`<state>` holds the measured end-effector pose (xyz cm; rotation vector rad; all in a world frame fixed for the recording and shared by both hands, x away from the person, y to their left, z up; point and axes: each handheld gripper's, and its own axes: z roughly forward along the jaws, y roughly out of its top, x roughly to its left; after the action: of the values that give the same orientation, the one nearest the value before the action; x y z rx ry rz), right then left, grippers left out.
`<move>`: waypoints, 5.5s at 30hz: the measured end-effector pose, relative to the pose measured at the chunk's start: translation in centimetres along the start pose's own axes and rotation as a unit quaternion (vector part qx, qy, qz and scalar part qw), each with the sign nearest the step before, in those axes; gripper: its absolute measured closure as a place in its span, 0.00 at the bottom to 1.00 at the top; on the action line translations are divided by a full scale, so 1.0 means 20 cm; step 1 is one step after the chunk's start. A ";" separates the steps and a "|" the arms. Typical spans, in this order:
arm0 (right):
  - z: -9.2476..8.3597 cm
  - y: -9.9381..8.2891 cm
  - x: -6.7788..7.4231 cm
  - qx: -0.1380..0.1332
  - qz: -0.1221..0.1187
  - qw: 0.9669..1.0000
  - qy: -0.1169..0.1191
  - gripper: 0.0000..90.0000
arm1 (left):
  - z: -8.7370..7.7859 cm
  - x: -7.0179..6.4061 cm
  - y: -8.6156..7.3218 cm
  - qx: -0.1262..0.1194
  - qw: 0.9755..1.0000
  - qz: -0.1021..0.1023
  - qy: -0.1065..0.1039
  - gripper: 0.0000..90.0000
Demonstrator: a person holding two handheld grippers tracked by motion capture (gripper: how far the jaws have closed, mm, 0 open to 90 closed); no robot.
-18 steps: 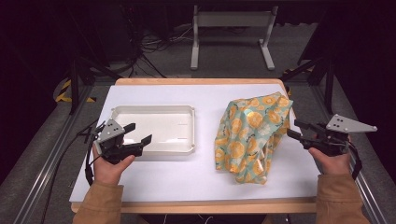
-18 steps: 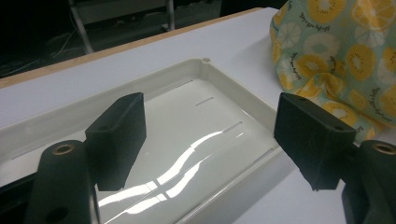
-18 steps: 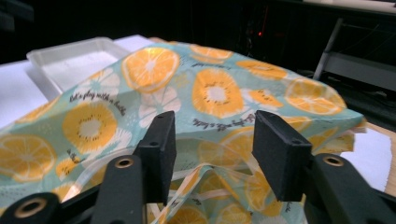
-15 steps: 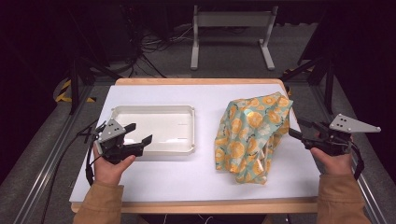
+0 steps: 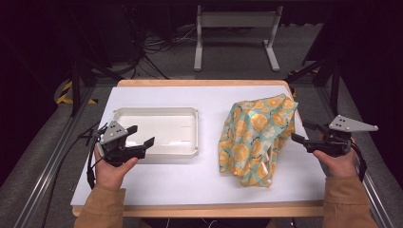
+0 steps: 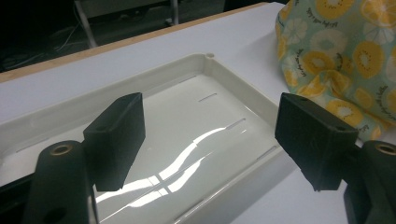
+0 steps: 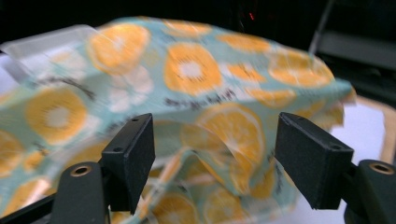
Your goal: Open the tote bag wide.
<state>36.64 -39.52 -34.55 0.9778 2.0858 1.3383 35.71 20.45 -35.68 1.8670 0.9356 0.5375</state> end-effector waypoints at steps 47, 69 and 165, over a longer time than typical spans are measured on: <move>0.05 -0.10 -0.07 -0.029 0.047 0.998 -0.043 1.00 | 0.04 -0.02 -0.01 0.014 1.000 0.008 -0.002 0.28; -0.11 0.06 0.03 -0.105 0.016 0.994 -0.034 1.00 | 0.04 -0.02 -0.01 0.018 1.000 0.014 -0.003 0.28; 0.25 0.76 0.41 -0.101 -0.102 0.984 0.102 1.00 | 0.30 -0.51 0.44 -0.034 0.985 0.067 -0.155 0.25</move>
<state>39.64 -26.21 -22.80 0.5465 2.0785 1.5575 36.98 6.85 -30.33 1.8929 0.5817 0.3410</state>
